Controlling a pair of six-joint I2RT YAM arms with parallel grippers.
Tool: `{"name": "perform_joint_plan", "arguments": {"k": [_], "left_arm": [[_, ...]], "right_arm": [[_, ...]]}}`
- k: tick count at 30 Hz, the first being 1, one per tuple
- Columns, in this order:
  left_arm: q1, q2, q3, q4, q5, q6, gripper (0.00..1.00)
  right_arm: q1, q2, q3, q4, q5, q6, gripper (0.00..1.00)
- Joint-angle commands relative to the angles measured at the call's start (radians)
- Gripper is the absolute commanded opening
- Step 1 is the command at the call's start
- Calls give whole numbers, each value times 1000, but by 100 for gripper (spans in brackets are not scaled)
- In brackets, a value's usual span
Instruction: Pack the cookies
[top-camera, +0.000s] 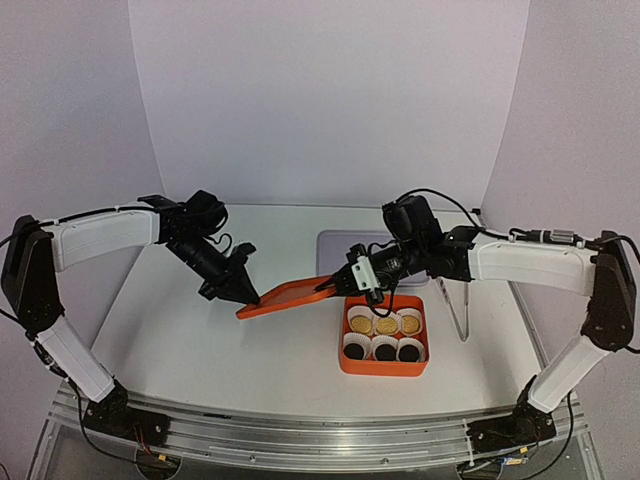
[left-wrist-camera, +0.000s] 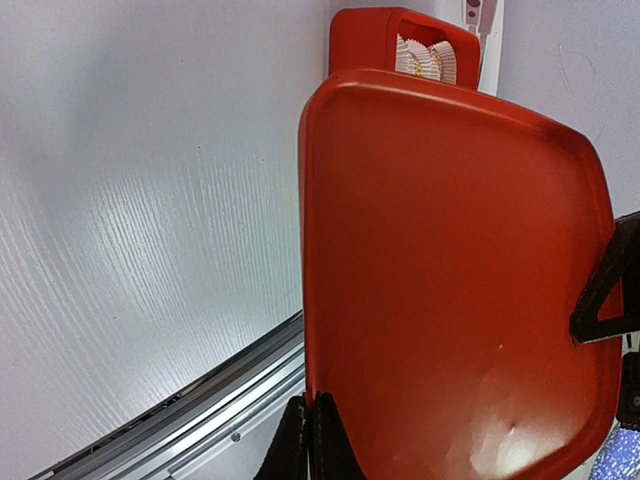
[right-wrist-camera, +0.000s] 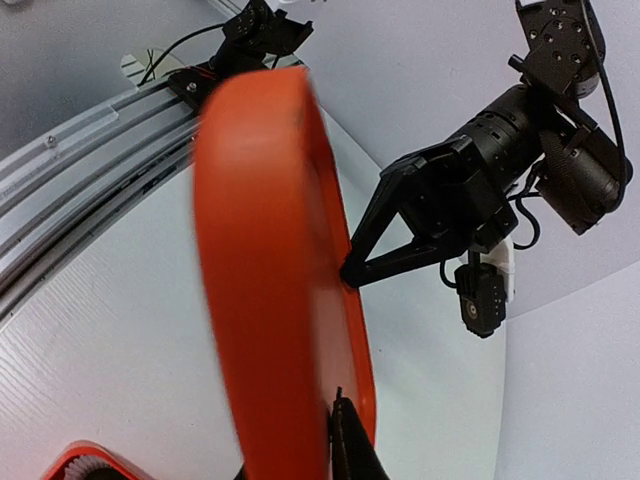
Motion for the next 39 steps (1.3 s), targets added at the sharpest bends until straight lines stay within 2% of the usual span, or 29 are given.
{"name": "perform_joint_plan", "arguments": {"k": [1,5,7,8,11,13,15,19,21,24,25,30,34,39], "left_arm": [[1,-17,76,31,22,12,18],[2,-32,203,52,-86,2,66],[2,-41,290,61,-172,2,97],[2,-42,342,58,-221,4,99],[2,-40,479,46,-426,1,100],[2,-54,537,76,-555,4,100],[2,-98,520,173,-696,-3,100],[2,-171,409,361,-792,-17,100],[2,-158,379,399,-756,-21,100],[2,-97,355,430,-656,-20,100],[2,-78,340,447,-612,-18,100],[2,-5,237,555,-445,-19,100],[2,45,189,591,-334,-6,100],[1,106,153,591,-256,7,100]], "right_arm": [[-3,-16,29,-40,6,24,0],[-3,-71,-11,-47,51,53,0],[-3,-114,-36,-50,62,90,0],[-3,-135,-45,-50,68,121,0],[-3,-182,-50,-49,103,300,0],[-3,-202,-38,-48,162,481,0],[-3,-214,-15,-48,257,689,0],[-3,-224,39,-68,492,1179,0],[-4,-234,69,-132,614,1377,0],[-21,-287,43,-172,701,1626,0],[-49,-310,21,-176,681,1729,0],[-306,-351,-76,-174,339,2180,0],[-363,-324,-139,-118,135,2308,0],[-373,-383,-257,-60,145,2325,0]]}}
